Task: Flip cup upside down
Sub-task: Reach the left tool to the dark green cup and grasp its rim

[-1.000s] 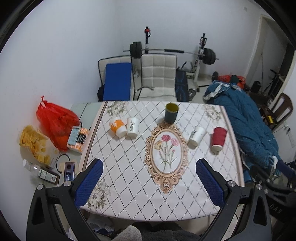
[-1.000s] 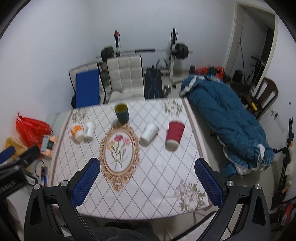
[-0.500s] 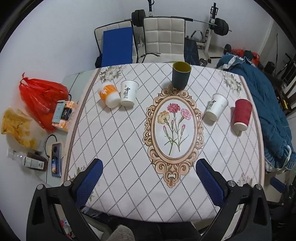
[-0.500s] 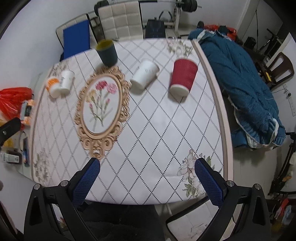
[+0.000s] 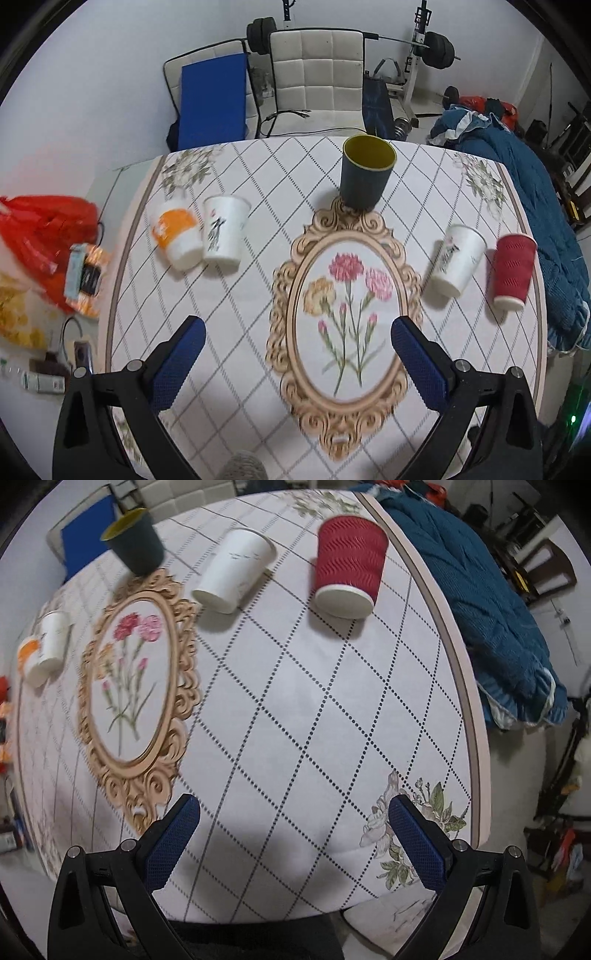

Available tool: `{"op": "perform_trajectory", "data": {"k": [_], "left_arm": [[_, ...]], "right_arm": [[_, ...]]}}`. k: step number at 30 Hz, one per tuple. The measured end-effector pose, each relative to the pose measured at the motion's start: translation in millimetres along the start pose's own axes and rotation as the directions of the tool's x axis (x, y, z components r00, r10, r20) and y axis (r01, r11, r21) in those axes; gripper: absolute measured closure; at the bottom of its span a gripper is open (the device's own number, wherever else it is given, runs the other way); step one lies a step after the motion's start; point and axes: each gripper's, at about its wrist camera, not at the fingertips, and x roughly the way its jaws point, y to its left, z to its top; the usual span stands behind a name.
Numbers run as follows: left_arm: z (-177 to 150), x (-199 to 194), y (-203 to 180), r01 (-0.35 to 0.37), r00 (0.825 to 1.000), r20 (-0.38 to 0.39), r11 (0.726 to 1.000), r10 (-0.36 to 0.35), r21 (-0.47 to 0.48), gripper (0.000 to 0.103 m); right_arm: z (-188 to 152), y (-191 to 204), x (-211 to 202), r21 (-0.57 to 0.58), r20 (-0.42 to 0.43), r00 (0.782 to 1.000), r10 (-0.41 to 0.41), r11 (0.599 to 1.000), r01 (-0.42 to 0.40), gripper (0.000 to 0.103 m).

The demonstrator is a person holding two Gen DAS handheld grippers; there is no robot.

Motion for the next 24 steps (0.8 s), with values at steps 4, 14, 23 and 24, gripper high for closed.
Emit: {"op": "perform_trajectory", "data": {"k": [4,14,23,24], "left_arm": [[25,33,-7,-0.004,0.999,0.044,0.999,0.003,0.039,0.0],[74,114,-36,-0.083,0.963,0.267,0.984,0.038,0.158,0.0],[92,146,-63,-0.078,0.922,0.386,0.962,-0.03,0.261,0.0],[94,148,-65,-0.072,0.92,0.39,0.961,-0.039,0.266,0.0]], "right_arm": [[18,-1,16,0.058,-0.033,0.999,0.001,0.998,0.001,0.0],[59,1,44,0.158,-0.027,0.999,-0.041,0.986,0.045,0.0],[84,16,67,0.162,-0.036,0.997,-0.069,0.984,0.074,0.0],[87,17,67,0.161,-0.032,0.997,-0.073,0.984,0.077,0.0]]}}
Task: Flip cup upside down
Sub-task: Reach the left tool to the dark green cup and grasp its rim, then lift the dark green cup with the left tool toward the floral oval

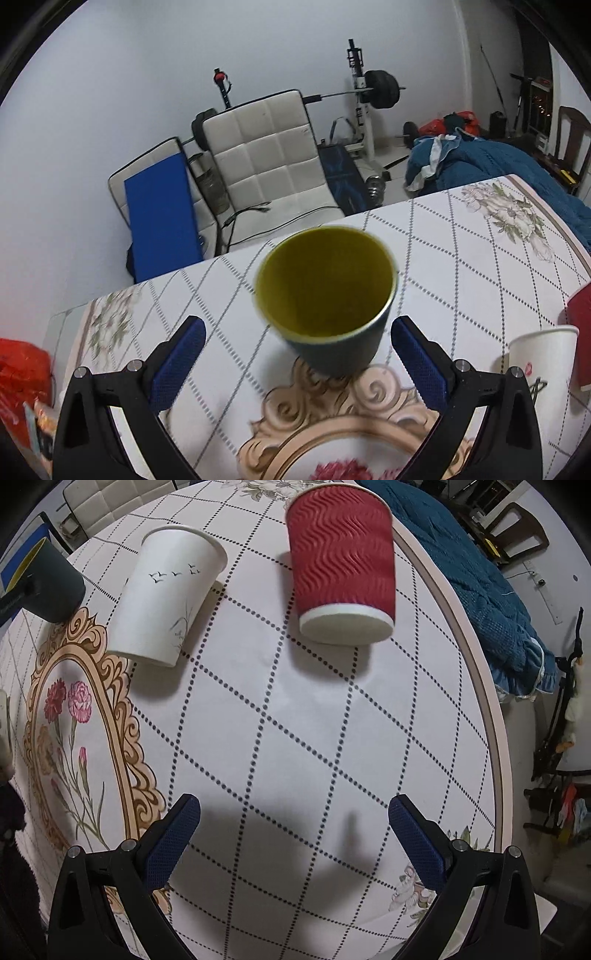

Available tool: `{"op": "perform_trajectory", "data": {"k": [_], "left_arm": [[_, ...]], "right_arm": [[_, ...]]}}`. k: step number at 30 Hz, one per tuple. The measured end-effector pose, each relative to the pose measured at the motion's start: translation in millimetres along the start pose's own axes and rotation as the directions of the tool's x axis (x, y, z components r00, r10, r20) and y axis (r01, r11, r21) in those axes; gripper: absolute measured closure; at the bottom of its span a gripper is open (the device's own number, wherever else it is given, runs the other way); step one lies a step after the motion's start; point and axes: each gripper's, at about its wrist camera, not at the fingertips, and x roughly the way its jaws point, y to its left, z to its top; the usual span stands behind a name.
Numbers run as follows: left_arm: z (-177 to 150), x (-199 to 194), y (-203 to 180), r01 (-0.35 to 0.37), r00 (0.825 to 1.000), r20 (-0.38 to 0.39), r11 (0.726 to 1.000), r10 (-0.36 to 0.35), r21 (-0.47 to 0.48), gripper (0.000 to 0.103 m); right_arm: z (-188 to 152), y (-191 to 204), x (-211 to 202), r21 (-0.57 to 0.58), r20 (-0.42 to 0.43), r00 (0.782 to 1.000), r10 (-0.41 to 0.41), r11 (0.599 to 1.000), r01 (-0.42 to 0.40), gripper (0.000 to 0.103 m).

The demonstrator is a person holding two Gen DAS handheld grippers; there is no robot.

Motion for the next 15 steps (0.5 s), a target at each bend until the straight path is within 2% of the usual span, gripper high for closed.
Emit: {"op": "perform_trajectory", "data": {"k": [5,6,7,9,15], "left_arm": [[12,13,-4,0.019,1.0,0.014,1.0,-0.018,-0.017,0.0],[15,15,-3,0.02,1.0,0.023,1.0,-0.019,-0.021,0.003],[17,17,-5,0.022,0.999,0.03,0.999,-0.022,-0.023,0.007],[23,21,-6,0.026,0.999,0.039,0.999,-0.025,-0.021,0.029],[29,25,-6,0.047,0.998,0.045,0.999,-0.045,-0.024,0.031]], "right_arm": [[6,12,-1,-0.01,0.011,1.0,-0.013,1.0,0.014,0.0],[6,13,-1,-0.01,0.013,1.0,-0.017,1.0,0.017,0.0],[7,14,0,-0.009,0.015,1.0,-0.019,1.0,0.019,0.0],[6,15,1,-0.005,0.014,1.0,-0.022,1.0,0.022,0.0],[7,15,7,0.009,0.018,0.999,-0.035,0.999,0.035,0.0]]}}
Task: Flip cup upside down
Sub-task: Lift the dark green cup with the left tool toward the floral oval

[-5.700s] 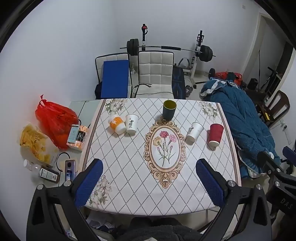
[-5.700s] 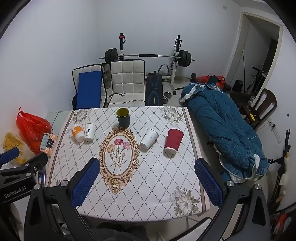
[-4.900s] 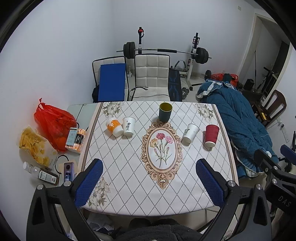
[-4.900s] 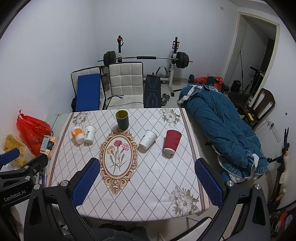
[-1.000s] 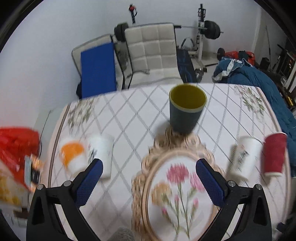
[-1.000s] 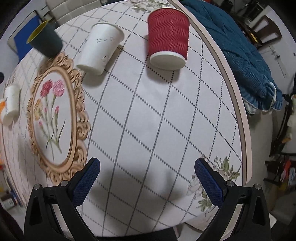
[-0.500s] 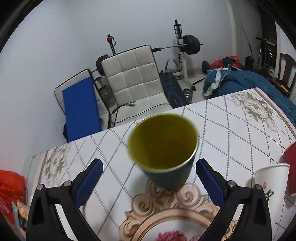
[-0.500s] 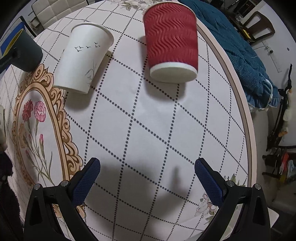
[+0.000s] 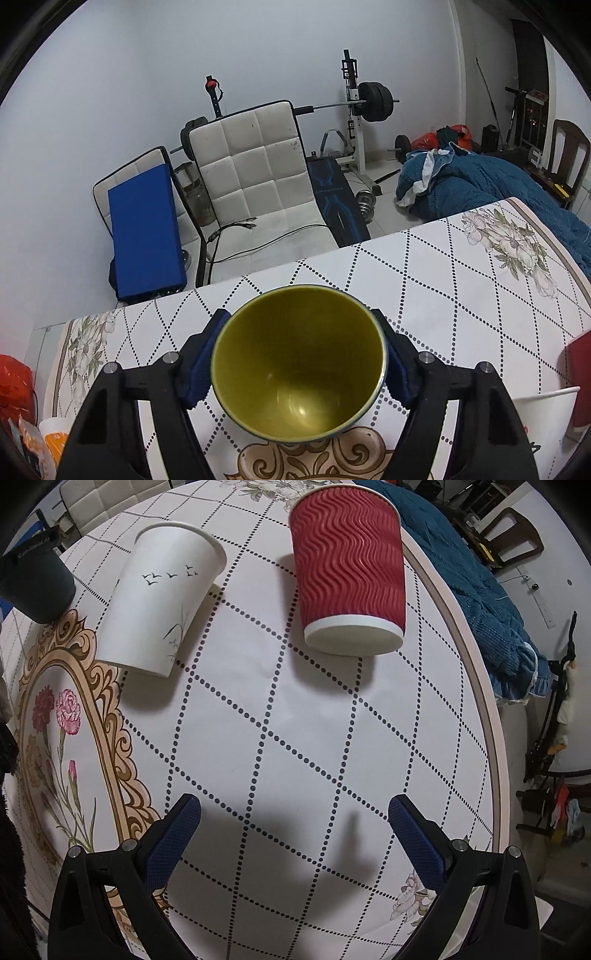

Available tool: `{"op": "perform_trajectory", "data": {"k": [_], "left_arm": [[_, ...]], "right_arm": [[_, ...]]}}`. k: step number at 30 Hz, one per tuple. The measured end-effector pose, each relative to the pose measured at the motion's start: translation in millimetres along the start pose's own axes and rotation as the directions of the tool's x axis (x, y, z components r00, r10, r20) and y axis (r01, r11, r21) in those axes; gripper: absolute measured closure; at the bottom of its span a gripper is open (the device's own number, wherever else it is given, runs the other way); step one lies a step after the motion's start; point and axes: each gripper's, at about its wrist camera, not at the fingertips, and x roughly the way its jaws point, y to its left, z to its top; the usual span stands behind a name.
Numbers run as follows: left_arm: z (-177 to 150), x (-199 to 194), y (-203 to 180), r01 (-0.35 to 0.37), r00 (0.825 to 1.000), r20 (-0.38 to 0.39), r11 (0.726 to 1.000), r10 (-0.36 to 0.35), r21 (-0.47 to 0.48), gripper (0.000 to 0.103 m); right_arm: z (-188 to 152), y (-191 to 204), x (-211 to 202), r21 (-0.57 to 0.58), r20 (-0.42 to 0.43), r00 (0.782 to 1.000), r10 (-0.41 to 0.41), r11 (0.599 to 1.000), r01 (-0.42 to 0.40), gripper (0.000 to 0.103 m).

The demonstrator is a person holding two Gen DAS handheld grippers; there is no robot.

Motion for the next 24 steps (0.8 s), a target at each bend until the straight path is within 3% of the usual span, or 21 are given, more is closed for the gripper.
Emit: {"op": "perform_trajectory", "data": {"k": [7,15,19,24], "left_arm": [[-7,-26,3,0.025,0.999,-0.028,1.0,-0.025,0.006,0.031],[-24,-82,10,0.066,0.991,-0.116,0.998,-0.064,0.013,0.031],[-38,-119,9,0.078,0.983,-0.167,0.997,-0.074,0.015,0.031],[-66,-156,2,0.085,0.96,-0.269,0.996,-0.081,0.005,0.031]], "right_arm": [[2,-1,-5,0.004,0.02,1.0,-0.006,1.0,0.006,0.0],[-8,8,-26,-0.031,0.057,0.998,0.016,0.999,-0.014,0.0],[-18,9,-34,-0.064,0.074,0.996,0.042,0.997,-0.038,0.0],[-34,2,-47,-0.135,0.084,0.993,0.078,0.989,-0.066,0.0]]}}
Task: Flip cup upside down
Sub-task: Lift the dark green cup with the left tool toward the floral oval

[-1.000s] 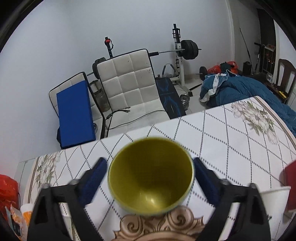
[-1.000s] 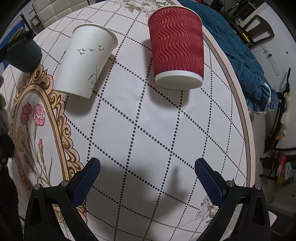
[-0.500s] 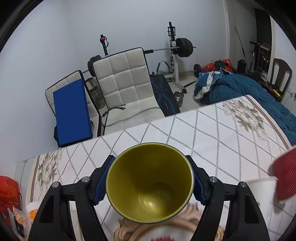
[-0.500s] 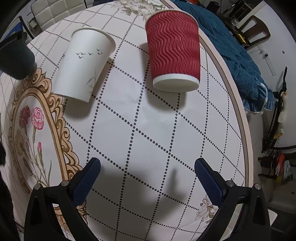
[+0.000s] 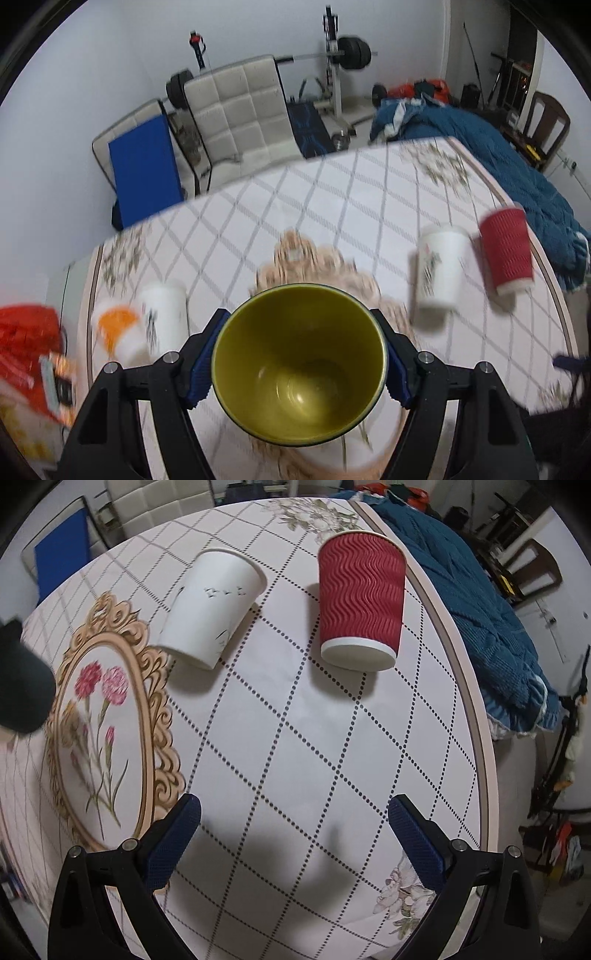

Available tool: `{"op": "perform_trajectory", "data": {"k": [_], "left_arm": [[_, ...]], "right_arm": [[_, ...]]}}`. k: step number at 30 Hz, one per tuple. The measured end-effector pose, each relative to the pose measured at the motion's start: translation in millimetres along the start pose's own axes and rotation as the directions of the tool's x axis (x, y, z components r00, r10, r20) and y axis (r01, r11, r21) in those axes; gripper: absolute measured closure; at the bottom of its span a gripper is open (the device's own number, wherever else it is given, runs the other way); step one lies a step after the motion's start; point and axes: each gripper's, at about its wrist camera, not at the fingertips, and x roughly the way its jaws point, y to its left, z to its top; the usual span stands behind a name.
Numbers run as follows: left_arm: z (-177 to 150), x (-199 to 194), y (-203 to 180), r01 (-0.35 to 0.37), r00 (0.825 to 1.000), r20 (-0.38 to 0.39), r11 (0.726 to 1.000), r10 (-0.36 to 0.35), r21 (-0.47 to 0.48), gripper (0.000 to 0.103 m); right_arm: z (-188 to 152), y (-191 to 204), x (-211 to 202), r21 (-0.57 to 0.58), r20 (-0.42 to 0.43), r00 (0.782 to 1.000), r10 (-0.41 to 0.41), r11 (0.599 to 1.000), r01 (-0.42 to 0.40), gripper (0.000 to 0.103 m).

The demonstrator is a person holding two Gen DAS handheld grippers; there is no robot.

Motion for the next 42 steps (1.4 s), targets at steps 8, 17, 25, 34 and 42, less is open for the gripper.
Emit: {"op": "perform_trajectory", "data": {"k": [8,17,25,34,42], "left_arm": [[-68,-24,-14,0.055,0.961,-0.264,0.994,-0.078,-0.095,0.031],[-129,14,-26,0.084,0.802,-0.561,0.968,-0.206,-0.236,0.033],[-107,43,-30,0.075,0.798,-0.567,0.968,-0.203,-0.24,0.033],[-100,72,-50,0.06,0.79,-0.586,0.974,-0.181,-0.22,0.033],[-97,83,-47,0.038,0.782,-0.593,0.964,-0.192,-0.263,0.033]], "right_arm": [[-27,-7,-8,-0.138,-0.053,0.997,0.063,0.988,-0.07,0.0],[-59,-6,3,-0.298,-0.157,0.985,0.076,0.947,-0.121,0.0],[-61,-5,0,-0.308,-0.167,0.983,0.077,0.943,-0.126,0.0],[-57,-30,1,-0.23,-0.172,0.984,0.053,0.969,-0.093,0.0],[-51,-53,-9,-0.194,-0.158,0.986,0.045,0.978,-0.075,0.0]]}}
